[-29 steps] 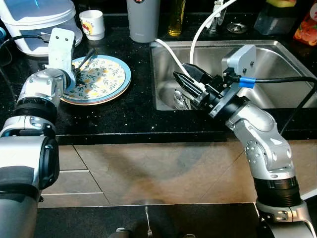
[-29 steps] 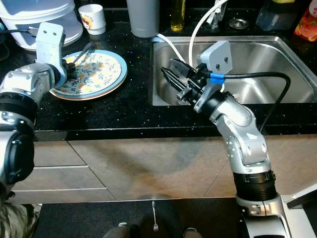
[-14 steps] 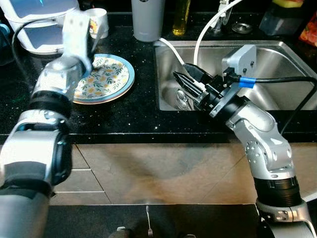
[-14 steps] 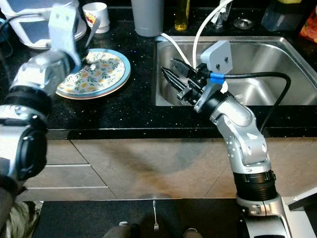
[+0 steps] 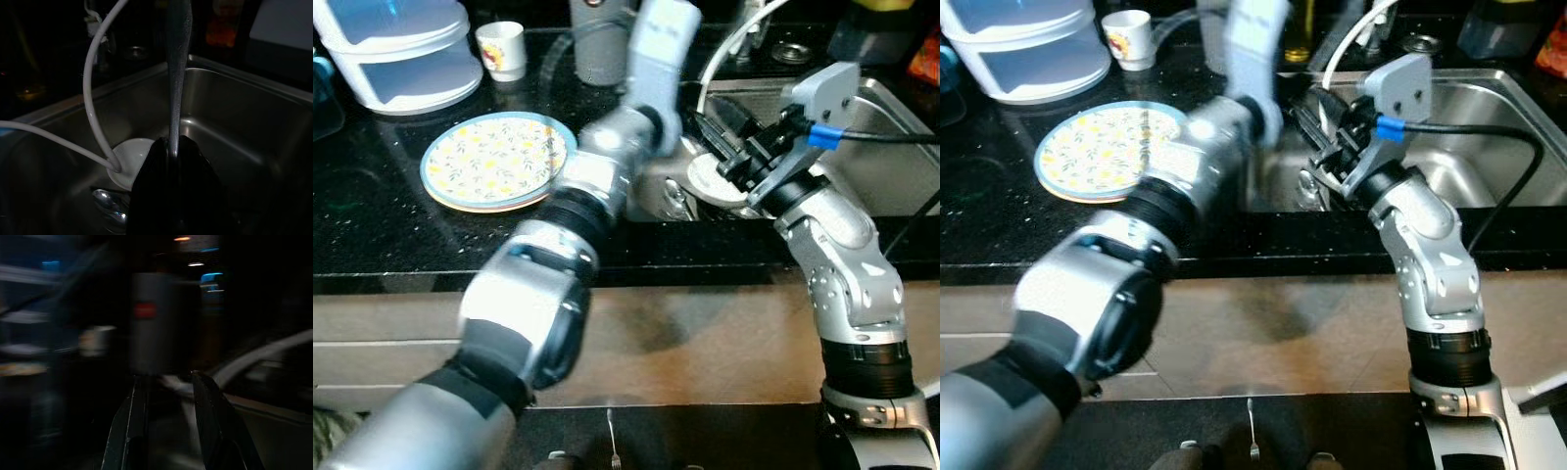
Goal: Kitchen organization
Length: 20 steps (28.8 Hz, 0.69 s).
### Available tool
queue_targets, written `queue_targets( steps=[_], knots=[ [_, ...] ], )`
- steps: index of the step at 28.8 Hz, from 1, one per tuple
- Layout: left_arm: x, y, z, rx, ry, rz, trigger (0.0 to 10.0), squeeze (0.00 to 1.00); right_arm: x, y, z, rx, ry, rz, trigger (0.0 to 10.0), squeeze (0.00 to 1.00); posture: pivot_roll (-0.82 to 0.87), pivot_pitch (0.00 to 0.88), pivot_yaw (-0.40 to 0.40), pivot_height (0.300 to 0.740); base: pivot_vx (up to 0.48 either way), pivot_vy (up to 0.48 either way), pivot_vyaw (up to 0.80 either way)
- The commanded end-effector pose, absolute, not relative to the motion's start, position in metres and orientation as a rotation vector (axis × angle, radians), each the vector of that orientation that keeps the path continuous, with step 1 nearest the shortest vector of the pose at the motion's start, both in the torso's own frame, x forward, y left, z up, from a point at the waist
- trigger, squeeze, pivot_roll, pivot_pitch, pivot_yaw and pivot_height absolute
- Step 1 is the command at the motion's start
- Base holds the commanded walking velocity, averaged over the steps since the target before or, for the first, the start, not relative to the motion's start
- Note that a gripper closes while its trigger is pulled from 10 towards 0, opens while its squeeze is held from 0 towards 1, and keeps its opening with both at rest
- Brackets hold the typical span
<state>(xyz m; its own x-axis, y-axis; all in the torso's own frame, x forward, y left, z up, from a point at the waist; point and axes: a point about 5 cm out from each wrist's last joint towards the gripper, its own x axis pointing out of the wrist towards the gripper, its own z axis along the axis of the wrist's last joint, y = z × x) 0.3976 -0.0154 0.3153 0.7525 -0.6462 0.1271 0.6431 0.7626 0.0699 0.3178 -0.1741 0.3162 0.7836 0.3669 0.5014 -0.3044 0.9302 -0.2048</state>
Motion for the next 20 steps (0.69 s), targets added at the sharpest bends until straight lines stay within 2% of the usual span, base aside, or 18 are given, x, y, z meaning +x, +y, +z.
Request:
queue_targets(
  steps=[1,2,3,5,6,11,15,18,20],
  knots=[
    [0.397,-0.017,0.320,0.008,-0.174,-0.679,10.0,1.00,0.318,-0.188,0.322,-0.113,-0.597,0.258,10.0,0.00,-0.03,0.109,0.087,0.740,0.000,0.000,0.00],
    [0.397,-0.017,0.320,0.008,-0.174,-0.679,10.0,1.00,0.318,-0.188,0.322,-0.113,-0.597,0.258,10.0,0.00,-0.03,0.109,0.087,0.740,0.000,0.000,0.00],
    [0.397,-0.012,0.333,-0.034,-0.244,-0.678,10.0,0.09,0.318,-0.197,0.325,-0.094,-0.612,0.199,10.0,0.00,-0.02,0.113,0.080,0.740,0.000,0.000,0.00],
    [0.398,-0.009,0.340,-0.027,-0.287,-0.657,10.0,0.09,0.318,-0.199,0.326,-0.085,-0.618,0.182,10.0,0.00,-0.02,0.114,0.078,0.740,0.000,0.000,0.00],
    [0.398,-0.003,0.347,-0.007,-0.341,-0.615,10.0,0.00,0.318,-0.202,0.327,-0.077,-0.625,0.156,10.0,0.00,-0.01,0.116,0.069,0.740,0.000,0.000,0.00],
    [0.396,0.027,0.370,0.025,-0.556,-0.525,10.0,0.00,0.321,-0.209,0.322,-0.094,-0.633,0.050,10.0,0.00,0.01,0.123,0.047,0.740,0.000,0.000,0.00],
    [0.388,0.048,0.360,0.051,-0.617,-0.534,10.0,0.00,0.316,-0.210,0.313,-0.058,-0.630,0.010,10.0,0.00,0.02,0.123,0.041,0.740,0.000,0.000,0.00],
    [0.372,0.082,0.331,0.072,-0.625,-0.455,10.0,0.00,0.309,-0.215,0.298,-0.045,-0.611,-0.059,10.0,0.00,0.04,0.125,0.029,0.740,0.000,0.000,0.00],
    [0.372,0.082,0.331,0.072,-0.625,-0.455,10.0,0.00,0.309,-0.215,0.298,-0.045,-0.611,-0.059,10.0,0.00,0.04,0.125,0.029,0.740,0.000,0.000,0.00]
  ],
)
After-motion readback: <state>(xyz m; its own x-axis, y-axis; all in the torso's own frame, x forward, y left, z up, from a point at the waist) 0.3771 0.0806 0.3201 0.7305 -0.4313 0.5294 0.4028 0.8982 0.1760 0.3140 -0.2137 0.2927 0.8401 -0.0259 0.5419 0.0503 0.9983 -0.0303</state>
